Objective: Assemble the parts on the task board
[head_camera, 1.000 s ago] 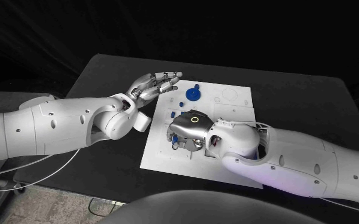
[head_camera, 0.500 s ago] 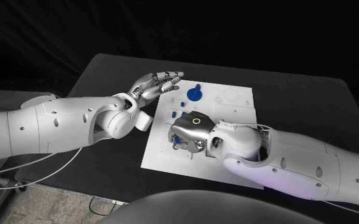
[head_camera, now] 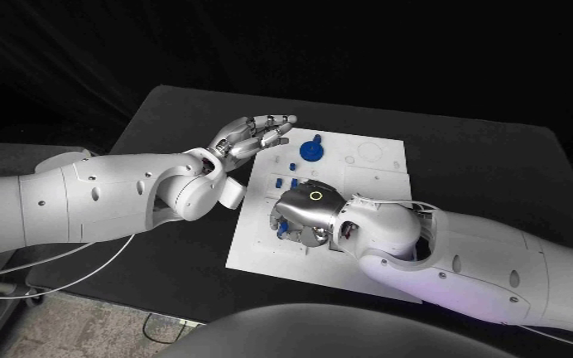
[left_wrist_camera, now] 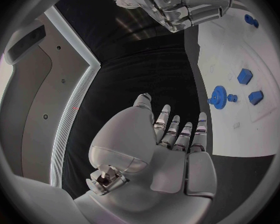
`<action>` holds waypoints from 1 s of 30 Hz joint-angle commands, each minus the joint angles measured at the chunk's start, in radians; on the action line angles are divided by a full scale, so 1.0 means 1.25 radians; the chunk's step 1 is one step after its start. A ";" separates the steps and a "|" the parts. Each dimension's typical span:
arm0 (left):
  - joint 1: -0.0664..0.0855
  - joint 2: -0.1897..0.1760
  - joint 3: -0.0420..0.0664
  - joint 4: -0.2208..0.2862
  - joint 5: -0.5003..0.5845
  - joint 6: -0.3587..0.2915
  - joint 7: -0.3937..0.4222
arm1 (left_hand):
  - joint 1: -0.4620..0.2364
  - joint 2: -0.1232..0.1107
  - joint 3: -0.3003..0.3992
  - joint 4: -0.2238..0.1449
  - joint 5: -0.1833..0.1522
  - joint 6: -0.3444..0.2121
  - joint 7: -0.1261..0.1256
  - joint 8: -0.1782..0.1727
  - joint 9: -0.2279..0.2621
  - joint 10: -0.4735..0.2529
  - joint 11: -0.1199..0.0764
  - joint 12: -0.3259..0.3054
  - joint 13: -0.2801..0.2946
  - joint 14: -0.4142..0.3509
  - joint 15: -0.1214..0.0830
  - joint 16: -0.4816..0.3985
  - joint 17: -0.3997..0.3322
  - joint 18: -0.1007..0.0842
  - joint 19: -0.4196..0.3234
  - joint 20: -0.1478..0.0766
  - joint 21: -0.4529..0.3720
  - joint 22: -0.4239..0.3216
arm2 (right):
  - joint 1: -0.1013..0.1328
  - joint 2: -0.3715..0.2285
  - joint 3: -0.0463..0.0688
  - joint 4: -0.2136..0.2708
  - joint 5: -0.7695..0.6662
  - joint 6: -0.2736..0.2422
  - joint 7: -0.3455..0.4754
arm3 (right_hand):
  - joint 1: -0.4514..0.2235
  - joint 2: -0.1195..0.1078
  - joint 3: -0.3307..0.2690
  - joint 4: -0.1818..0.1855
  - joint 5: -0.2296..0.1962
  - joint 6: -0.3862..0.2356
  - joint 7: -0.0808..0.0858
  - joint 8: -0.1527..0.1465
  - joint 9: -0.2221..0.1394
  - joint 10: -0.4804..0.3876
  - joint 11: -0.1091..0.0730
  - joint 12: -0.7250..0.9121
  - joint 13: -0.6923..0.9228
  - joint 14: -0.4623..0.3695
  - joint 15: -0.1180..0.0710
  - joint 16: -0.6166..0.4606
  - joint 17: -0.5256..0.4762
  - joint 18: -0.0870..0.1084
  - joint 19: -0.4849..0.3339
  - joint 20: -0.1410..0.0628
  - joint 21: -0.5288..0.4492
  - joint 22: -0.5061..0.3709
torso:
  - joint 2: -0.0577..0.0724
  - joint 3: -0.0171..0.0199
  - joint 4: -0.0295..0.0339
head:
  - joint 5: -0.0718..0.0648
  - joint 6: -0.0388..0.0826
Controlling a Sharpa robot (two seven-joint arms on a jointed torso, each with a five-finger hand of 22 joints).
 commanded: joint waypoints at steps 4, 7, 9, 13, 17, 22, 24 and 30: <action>-0.001 0.007 0.000 -0.004 0.001 0.025 0.001 | 0.008 0.004 0.001 -0.002 0.004 0.002 0.000 0.003 0.001 0.003 0.001 0.002 0.001 0.003 0.003 0.003 0.001 -0.015 0.007 0.000 0.002 0.004 | -0.003 -0.005 -0.001 0.000 0.000 0.023 -0.009 | 0.005 -0.003 0.006 0.001 -0.003 -0.005 0.002 -0.007 -0.002 0.044 -0.039 0.001 0.006 -0.010 0.001 -0.016 -0.013 0.010 -0.010 0.000 -0.024 0.050 | 0.000 -0.0002 -0.0004 | -0.002 0.000; -0.002 0.009 0.000 -0.006 0.001 0.027 0.000 | 0.008 0.005 0.002 -0.002 0.004 0.002 0.000 0.003 0.000 0.003 0.001 0.002 0.001 0.003 0.004 0.004 0.001 -0.015 0.008 0.000 0.002 0.004 | -0.004 -0.007 -0.001 0.002 0.000 0.026 -0.011 | 0.005 -0.004 0.007 0.001 -0.004 -0.005 0.002 -0.008 -0.002 0.043 -0.039 0.000 0.006 -0.014 0.002 -0.023 -0.020 0.011 -0.014 0.001 -0.034 0.048 | 0.001 -0.0001 -0.0001 | -0.003 0.000; -0.002 0.009 0.000 -0.007 0.001 0.028 -0.001 | 0.008 0.005 0.002 -0.002 0.004 0.001 0.000 0.002 0.000 0.003 0.001 0.002 0.001 0.003 0.004 0.004 0.001 -0.015 0.009 0.000 0.002 0.005 | -0.004 -0.008 -0.001 0.003 0.000 0.028 -0.013 | 0.003 -0.004 0.008 0.001 -0.004 -0.005 0.002 -0.009 -0.003 0.042 -0.038 -0.001 0.006 -0.018 0.002 -0.029 -0.026 0.012 -0.017 0.001 -0.043 0.046 | 0.001 -0.0001 -0.0005 | -0.002 0.000; -0.003 0.010 0.000 -0.008 0.001 0.030 -0.002 | 0.008 0.005 0.002 -0.002 0.004 0.001 0.000 0.002 0.000 0.003 0.001 0.002 0.001 0.003 0.004 0.004 0.001 -0.015 0.009 0.000 0.002 0.005 | -0.004 -0.009 -0.001 0.001 0.000 0.028 -0.015 | 0.000 -0.006 0.010 0.002 -0.006 -0.008 0.004 -0.013 -0.004 0.037 -0.037 -0.004 0.006 -0.022 0.004 -0.034 -0.030 0.013 -0.022 0.002 -0.052 0.045 | 0.000 -0.0002 0.0002 | -0.002 0.000; -0.003 0.011 0.000 -0.009 0.001 0.031 -0.003 | 0.008 0.005 0.002 -0.002 0.004 0.001 0.000 0.002 0.000 0.003 0.001 0.002 0.001 0.003 0.004 0.004 0.001 -0.015 0.009 0.000 0.002 0.005 | -0.005 -0.006 -0.001 -0.002 0.000 0.032 -0.019 | -0.015 -0.015 0.012 0.009 -0.009 -0.037 0.008 -0.033 -0.011 0.006 -0.028 -0.019 0.002 -0.041 0.011 -0.058 -0.053 0.017 -0.041 0.007 -0.098 0.036 | 0.000 -0.0002 0.0005 | -0.002 0.000; -0.003 0.011 0.000 -0.009 0.001 0.032 -0.003 | 0.009 0.005 0.002 -0.001 0.004 0.003 0.000 0.003 0.001 0.003 0.002 0.002 0.001 0.004 0.005 0.004 0.001 -0.015 0.010 0.000 0.003 0.005 | -0.008 -0.004 -0.001 -0.005 0.000 0.033 -0.018 | -0.035 -0.032 0.012 0.019 -0.016 -0.090 -0.003 -0.062 -0.024 -0.056 -0.015 -0.043 -0.004 -0.071 0.011 -0.090 -0.086 0.026 -0.071 0.010 -0.162 0.025 | 0.000 -0.0002 0.0005 | 0.000 0.000; -0.004 0.011 0.000 -0.010 0.001 0.033 -0.004 | 0.009 0.006 0.002 -0.001 0.004 0.003 0.000 0.003 0.001 0.003 0.002 0.002 0.001 0.005 0.005 0.004 0.002 -0.015 0.010 0.000 0.003 0.005 | -0.009 -0.004 -0.001 -0.006 0.002 0.030 -0.015 | -0.046 -0.038 0.009 0.024 -0.028 -0.117 -0.016 -0.066 -0.029 -0.083 -0.009 -0.048 -0.005 -0.085 0.014 -0.103 -0.098 0.029 -0.085 0.012 -0.190 0.019 | 0.000 -0.0002 0.0002 | 0.001 0.000; -0.004 0.013 0.000 -0.012 0.001 0.034 -0.004 | 0.010 0.006 0.002 -0.001 0.004 0.003 0.001 0.004 0.001 0.003 0.002 0.002 0.001 0.008 0.005 0.006 0.002 -0.015 0.012 0.000 0.004 0.006 | -0.010 -0.003 -0.001 -0.007 0.006 0.011 -0.007 | -0.066 -0.040 -0.006 0.031 -0.060 -0.175 -0.030 -0.065 -0.041 -0.123 -0.003 -0.031 0.006 -0.109 0.019 -0.111 -0.114 0.032 -0.101 0.019 -0.221 0.015 | 0.000 -0.0003 0.0000 | 0.002 0.000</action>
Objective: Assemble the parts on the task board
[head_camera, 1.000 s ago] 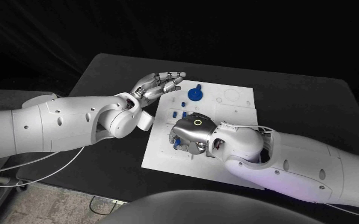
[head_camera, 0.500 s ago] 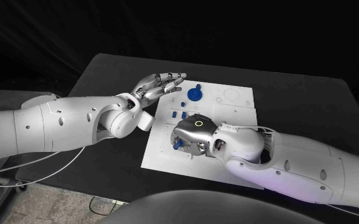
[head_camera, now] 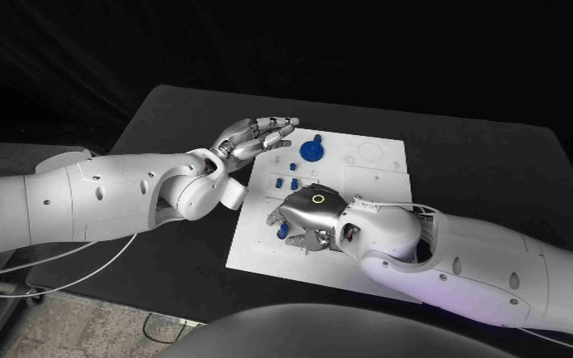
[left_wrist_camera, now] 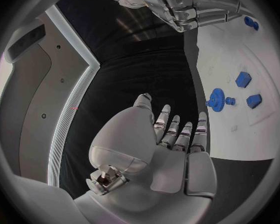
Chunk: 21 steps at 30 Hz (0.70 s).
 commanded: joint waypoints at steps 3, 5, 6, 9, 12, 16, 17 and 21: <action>-0.003 0.003 0.000 -0.002 0.001 0.019 0.006 | 0.007 0.003 0.003 -0.001 0.005 0.004 0.001 0.004 0.001 0.003 0.003 0.002 0.001 0.005 0.001 0.005 0.001 -0.015 0.006 0.000 0.005 0.001 | -0.001 0.001 0.000 -0.002 0.004 -0.013 0.006 | -0.015 0.005 -0.009 0.006 -0.017 -0.015 -0.004 0.001 -0.004 -0.005 -0.001 0.018 0.009 -0.009 0.002 0.005 -0.001 0.007 -0.005 0.005 -0.007 0.014 | 0.000 0.0002 0.0000 | 0.001 0.000; -0.003 0.004 0.000 -0.002 0.001 0.019 0.005 | 0.007 0.004 0.003 -0.001 0.005 0.004 0.001 0.004 0.001 0.003 0.003 0.002 0.001 0.006 0.001 0.006 0.001 -0.015 0.007 0.000 0.005 0.001 | -0.001 0.001 0.000 -0.002 0.005 -0.016 0.008 | -0.017 0.006 -0.010 0.007 -0.019 -0.015 -0.004 0.002 -0.003 -0.004 -0.001 0.022 0.010 -0.010 0.002 0.005 -0.001 0.007 -0.005 0.005 -0.008 0.014 | 0.000 0.0002 0.0001 | 0.001 0.000; -0.003 0.004 0.000 -0.002 0.001 0.019 0.005 | 0.007 0.004 0.003 -0.001 0.005 0.004 0.001 0.004 0.001 0.003 0.003 0.002 0.001 0.006 0.001 0.006 0.001 -0.015 0.007 0.000 0.005 0.001 | -0.001 0.001 0.000 -0.002 0.006 -0.018 0.008 | -0.017 0.006 -0.011 0.007 -0.020 -0.015 -0.004 0.002 -0.003 -0.004 -0.001 0.022 0.011 -0.010 0.002 0.005 -0.002 0.007 -0.005 0.005 -0.008 0.014 | 0.000 0.0003 0.0001 | 0.001 0.000; -0.004 0.004 0.000 -0.003 0.001 0.019 0.005 | 0.008 0.004 0.003 -0.001 0.005 0.004 0.002 0.004 0.001 0.003 0.003 0.002 0.001 0.007 0.001 0.006 0.002 -0.015 0.007 0.000 0.005 0.002 | -0.001 -0.001 0.000 -0.001 0.006 -0.027 0.009 | -0.019 0.007 -0.012 0.008 -0.021 -0.014 -0.003 0.004 -0.003 -0.004 -0.002 0.025 0.012 -0.010 0.002 0.005 -0.002 0.007 -0.005 0.006 -0.009 0.014 | 0.000 0.0002 -0.0003 | 0.001 0.000; -0.004 0.004 0.000 -0.003 0.001 0.019 0.005 | 0.008 0.004 0.003 -0.001 0.005 0.004 0.002 0.004 0.001 0.003 0.003 0.002 0.001 0.007 0.001 0.006 0.002 -0.015 0.008 0.000 0.005 0.002 | -0.001 -0.006 0.000 0.002 0.007 -0.042 0.007 | -0.021 0.007 -0.014 0.010 -0.021 -0.011 -0.002 0.005 -0.003 -0.009 -0.001 0.027 0.013 -0.011 0.003 0.006 -0.002 0.007 -0.004 0.006 -0.009 0.014 | 0.000 0.0002 0.0002 | 0.000 0.000; -0.005 0.004 0.000 -0.002 0.001 0.019 0.005 | 0.008 0.004 0.003 -0.001 0.005 0.004 0.002 0.004 0.001 0.003 0.003 0.002 0.001 0.007 0.001 0.006 0.002 -0.015 0.008 0.000 0.005 0.002 | 0.005 -0.028 0.002 0.022 0.008 -0.076 0.005 | -0.028 0.005 -0.022 0.013 -0.021 -0.011 0.000 0.006 -0.003 -0.027 0.001 0.030 0.015 -0.015 0.003 0.005 -0.007 0.007 -0.004 0.007 -0.013 0.014 | 0.000 -0.0001 0.0000 | 0.002 0.000; -0.005 0.004 0.000 -0.002 0.001 0.019 0.005 | 0.008 0.004 0.003 -0.001 0.005 0.004 0.002 0.004 0.001 0.003 0.003 0.002 0.001 0.007 0.001 0.006 0.002 -0.015 0.008 0.000 0.005 0.002 | 0.008 -0.036 0.003 0.029 0.011 -0.083 0.004 | -0.030 0.004 -0.025 0.015 -0.022 -0.013 0.000 0.006 -0.003 -0.033 0.001 0.031 0.016 -0.016 0.004 0.004 -0.008 0.007 -0.004 0.007 -0.014 0.013 | 0.000 -0.0001 0.0003 | 0.001 0.000; -0.005 0.002 0.000 -0.001 0.001 0.018 0.004 | 0.008 0.004 0.003 -0.001 0.005 0.005 0.002 0.005 0.001 0.003 0.003 0.002 0.001 0.008 0.001 0.007 0.002 -0.015 0.008 0.000 0.005 0.002 | 0.036 -0.084 0.014 0.080 0.085 -0.120 0.000 | -0.040 -0.001 -0.042 0.028 -0.036 -0.029 0.003 0.001 -0.008 -0.061 0.004 0.043 0.021 -0.016 0.006 0.010 -0.007 0.007 -0.003 0.010 -0.019 0.013 | 0.001 0.0002 0.0000 | 0.001 0.000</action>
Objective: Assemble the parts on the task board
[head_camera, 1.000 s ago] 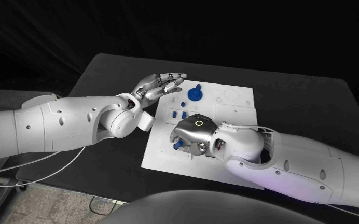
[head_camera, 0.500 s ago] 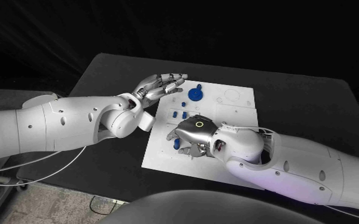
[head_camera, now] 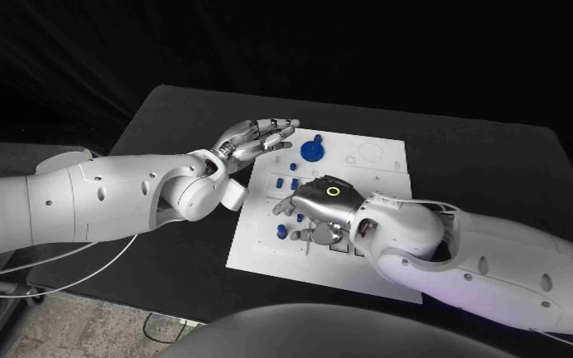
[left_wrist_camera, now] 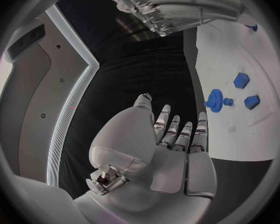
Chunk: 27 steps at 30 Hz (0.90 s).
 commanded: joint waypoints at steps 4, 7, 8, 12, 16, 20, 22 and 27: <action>-0.001 -0.001 0.000 0.002 0.001 0.016 0.006 | 0.005 0.001 0.003 -0.001 0.005 0.005 0.002 0.005 0.001 0.003 0.003 0.002 0.001 0.005 -0.002 0.005 0.001 -0.015 0.009 0.000 0.006 0.001 | 0.081 -0.094 0.012 0.089 0.223 -0.100 -0.006 | -0.020 0.003 -0.020 0.016 0.000 -0.017 0.017 -0.001 -0.004 0.000 0.000 0.036 0.014 0.003 0.011 0.020 0.011 0.005 0.004 0.013 -0.006 0.013 | -0.001 -0.0005 -0.0003 | -0.004 0.000; -0.001 0.000 0.000 0.001 0.001 0.016 0.006 | 0.005 0.001 0.003 -0.001 0.005 0.006 0.002 0.005 0.001 0.003 0.003 0.003 0.001 0.006 -0.001 0.005 0.001 -0.015 0.009 0.000 0.006 0.002 | 0.130 -0.147 0.014 0.116 0.358 -0.087 -0.023 | -0.003 0.012 -0.017 0.008 0.030 -0.024 0.033 0.000 -0.006 0.076 -0.015 0.120 0.057 0.002 0.005 0.028 0.015 0.008 0.005 0.012 -0.008 0.014 | -0.002 -0.0009 -0.0008 | -0.012 0.000; -0.001 0.000 0.000 0.001 0.001 0.016 0.006 | 0.005 0.001 0.003 -0.001 0.005 0.006 0.002 0.005 0.001 0.003 0.003 0.003 0.001 0.006 -0.001 0.005 0.001 -0.015 0.009 0.000 0.006 0.002 | 0.143 -0.163 0.014 0.121 0.395 -0.080 -0.031 | 0.002 0.014 -0.018 0.002 0.037 -0.022 0.039 0.002 -0.006 0.101 -0.025 0.161 0.081 0.002 -0.002 0.030 0.015 0.010 0.006 0.008 -0.008 0.015 | -0.003 -0.0012 -0.0010 | -0.015 0.000; -0.002 0.003 0.000 -0.001 0.001 0.013 0.008 | 0.006 0.001 0.003 -0.001 0.005 0.004 0.002 0.005 0.001 0.003 0.003 0.003 0.001 0.006 -0.001 0.005 0.001 -0.015 0.009 0.000 0.006 0.001 | 0.171 -0.218 0.013 0.126 0.473 -0.034 -0.077 | -0.026 0.034 -0.041 0.009 0.047 0.045 0.027 0.052 0.012 0.062 -0.050 0.494 0.330 0.021 -0.026 0.077 0.056 0.006 0.014 -0.010 -0.009 0.017 | -0.006 -0.0025 -0.0012 | -0.020 0.000; -0.005 0.005 0.000 -0.002 -0.005 0.006 0.013 | 0.009 -0.002 0.002 -0.001 0.006 -0.016 -0.006 -0.002 -0.002 0.004 0.005 0.004 0.001 0.004 -0.003 0.005 0.000 -0.016 0.010 0.000 0.006 -0.002 | 0.182 -0.262 0.004 0.119 0.513 0.079 -0.157 | -0.155 0.066 -0.086 0.077 0.053 0.074 0.025 0.095 0.034 0.111 -0.053 0.768 0.630 0.049 -0.014 0.172 0.160 0.006 0.016 -0.007 -0.006 0.019 | -0.009 -0.0019 -0.0026 | -0.025 0.000; -0.008 0.005 0.000 -0.003 -0.026 -0.005 0.026 | 0.009 -0.008 -0.004 0.000 0.002 -0.056 -0.028 -0.014 -0.005 0.004 0.015 0.004 0.001 -0.004 -0.008 0.003 -0.001 -0.018 0.005 -0.001 0.004 -0.011 | 0.179 -0.290 -0.007 0.109 0.535 0.154 -0.212 | -0.231 0.090 -0.123 0.084 0.047 0.112 0.013 0.143 0.063 0.196 -0.057 0.898 0.799 0.105 -0.024 0.295 0.302 -0.006 0.054 -0.012 0.111 0.041 | -0.009 -0.0018 -0.0026 | -0.032 0.000; -0.010 0.005 0.000 -0.003 -0.039 -0.015 0.035 | 0.004 -0.011 -0.010 0.001 -0.002 -0.103 -0.055 -0.029 -0.010 0.000 0.024 -0.002 0.000 -0.015 -0.011 -0.001 -0.003 -0.019 -0.002 -0.002 0.001 -0.020 | 0.174 -0.301 -0.010 0.105 0.536 0.174 -0.229 | -0.251 0.100 -0.133 0.081 0.049 0.127 0.003 0.162 0.077 0.295 -0.068 0.978 0.917 0.152 -0.035 0.372 0.394 -0.021 0.100 -0.022 0.243 0.063 | -0.008 -0.0019 -0.0029 | -0.036 0.000; -0.013 0.006 0.000 -0.002 -0.057 -0.062 0.071 | -0.047 -0.013 -0.046 0.002 -0.061 -0.328 -0.198 -0.102 -0.032 -0.035 0.001 -0.062 -0.005 -0.079 -0.044 -0.028 -0.015 -0.016 -0.056 -0.007 -0.025 -0.080 | 0.158 -0.319 -0.014 0.101 0.533 0.223 -0.279 | -0.304 0.130 -0.153 0.085 0.061 0.158 -0.025 0.195 0.113 0.488 -0.098 1.117 1.169 0.196 -0.064 0.423 0.459 -0.069 0.197 -0.052 0.608 0.123 | -0.007 -0.0018 -0.0019 | -0.048 0.000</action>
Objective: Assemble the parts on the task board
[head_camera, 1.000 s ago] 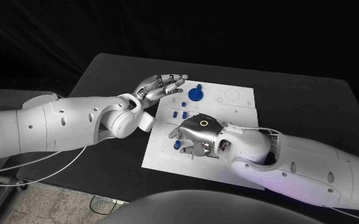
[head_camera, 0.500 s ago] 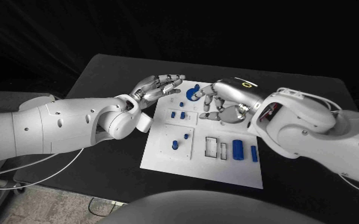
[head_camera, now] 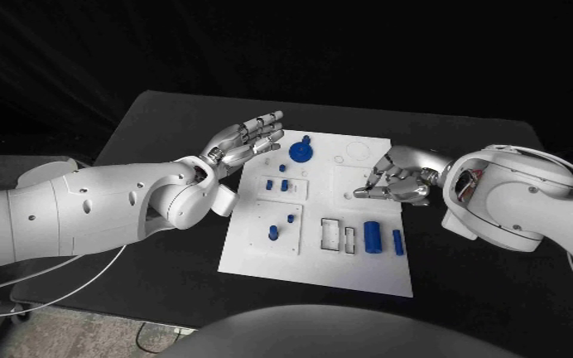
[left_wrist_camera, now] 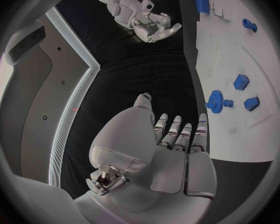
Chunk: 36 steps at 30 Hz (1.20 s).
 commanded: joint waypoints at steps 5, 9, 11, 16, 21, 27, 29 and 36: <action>-0.004 0.002 0.000 0.001 -0.051 -0.079 0.075 | -0.052 -0.005 -0.035 0.000 -0.062 -0.075 -0.057 -0.022 -0.011 -0.049 -0.055 -0.069 -0.008 -0.042 -0.029 -0.019 -0.012 0.003 -0.061 -0.007 -0.029 -0.072 | -0.018 -0.010 -0.001 -0.002 0.016 0.155 -0.146 | -0.060 0.022 -0.022 0.002 0.016 0.025 -0.007 0.015 0.032 0.088 -0.005 0.010 0.211 0.041 -0.012 -0.006 -0.009 -0.027 0.036 -0.011 0.123 0.135 | 0.001 -0.0005 0.0012 | -0.012 0.000; -0.005 0.001 0.000 0.001 -0.080 -0.099 0.080 | -0.058 -0.013 -0.043 -0.001 -0.063 -0.070 -0.057 -0.021 -0.011 -0.057 -0.070 -0.083 -0.010 -0.042 -0.044 -0.019 -0.012 -0.013 -0.109 0.010 -0.049 -0.172 | -0.027 -0.008 -0.002 -0.007 -0.001 0.203 -0.176 | -0.091 0.029 -0.034 0.000 0.014 0.052 -0.017 0.039 0.069 0.088 -0.013 0.010 0.211 0.047 -0.020 0.004 0.004 -0.031 0.039 -0.018 0.161 0.141 | 0.001 -0.0008 0.0014 | -0.018 0.000; -0.006 0.002 0.000 0.001 -0.090 -0.104 0.080 | -0.058 -0.015 -0.044 -0.001 -0.060 -0.068 -0.057 -0.021 -0.010 -0.058 -0.071 -0.086 -0.010 -0.042 -0.047 -0.019 -0.012 -0.018 -0.111 0.010 -0.049 -0.176 | -0.032 -0.007 -0.002 -0.008 -0.012 0.208 -0.184 | -0.103 0.030 -0.039 -0.001 0.017 0.071 -0.027 0.065 0.102 0.088 -0.021 0.010 0.211 0.051 -0.025 0.015 0.017 -0.035 0.043 -0.022 0.195 0.146 | 0.001 -0.0006 0.0019 | -0.020 0.000; -0.009 0.001 0.001 0.000 -0.101 -0.106 0.080 | -0.056 -0.016 -0.043 -0.001 -0.050 -0.059 -0.048 -0.020 -0.009 -0.060 -0.070 -0.087 -0.010 -0.042 -0.038 -0.019 -0.012 -0.028 -0.113 0.010 -0.049 -0.180 | -0.040 0.002 -0.002 -0.012 -0.037 0.209 -0.194 | -0.142 0.037 -0.051 -0.002 0.018 0.069 -0.045 0.133 0.215 0.088 -0.036 0.010 0.211 0.053 -0.038 0.028 0.032 -0.039 0.041 -0.035 0.233 0.151 | 0.001 -0.0010 0.0009 | -0.020 0.000; -0.011 0.001 0.001 -0.001 -0.103 -0.090 0.078 | -0.045 -0.011 -0.037 -0.001 -0.036 -0.042 -0.024 -0.017 -0.006 -0.058 -0.051 -0.075 -0.009 -0.042 -0.027 -0.019 -0.012 -0.038 -0.113 0.009 -0.050 -0.184 | -0.045 0.011 -0.002 -0.017 -0.051 0.194 -0.196 | -0.158 0.040 -0.057 0.001 0.003 0.051 -0.043 0.138 0.252 0.088 -0.036 0.010 0.211 0.051 -0.039 0.024 0.025 -0.037 0.035 -0.037 0.229 0.148 | 0.001 -0.0012 0.0018 | -0.019 0.000; -0.013 0.001 0.001 -0.003 -0.103 -0.068 0.070 | -0.031 -0.005 -0.029 -0.001 -0.020 -0.026 -0.001 -0.014 -0.004 -0.056 -0.032 -0.064 -0.008 -0.042 -0.018 -0.019 -0.012 -0.044 -0.113 0.009 -0.049 -0.186 | -0.048 0.017 -0.002 -0.019 -0.054 0.172 -0.196 | -0.171 0.035 -0.065 0.002 -0.033 0.039 -0.040 0.124 0.268 0.088 -0.034 0.010 0.211 0.052 -0.039 0.026 0.026 -0.038 0.033 -0.037 0.237 0.148 | 0.001 -0.0008 0.0014 | -0.019 0.000; -0.013 0.001 0.001 -0.004 -0.103 -0.061 0.068 | -0.026 -0.004 -0.027 -0.001 -0.015 -0.020 0.005 -0.013 -0.003 -0.056 -0.028 -0.060 -0.007 -0.042 -0.015 -0.019 -0.012 -0.046 -0.113 0.009 -0.049 -0.186 | -0.048 0.020 -0.002 -0.021 -0.055 0.167 -0.196 | -0.173 0.035 -0.066 0.002 -0.041 0.040 -0.040 0.123 0.272 0.088 -0.034 0.010 0.211 0.051 -0.039 0.025 0.024 -0.038 0.032 -0.037 0.237 0.148 | 0.001 -0.0009 0.0012 | -0.018 0.000; -0.013 0.002 0.001 -0.007 -0.103 -0.043 0.061 | -0.014 0.000 -0.021 -0.001 -0.009 -0.006 0.020 -0.010 -0.001 -0.053 -0.018 -0.046 -0.006 -0.042 -0.006 -0.019 -0.012 -0.049 -0.112 0.008 -0.049 -0.186 | -0.049 0.027 -0.002 -0.028 -0.055 0.161 -0.197 | -0.172 0.028 -0.069 0.000 -0.066 0.043 -0.041 0.120 0.283 0.088 -0.034 0.010 0.211 0.051 -0.039 0.026 0.025 -0.038 0.030 -0.037 0.240 0.148 | 0.001 -0.0005 0.0013 | -0.019 0.000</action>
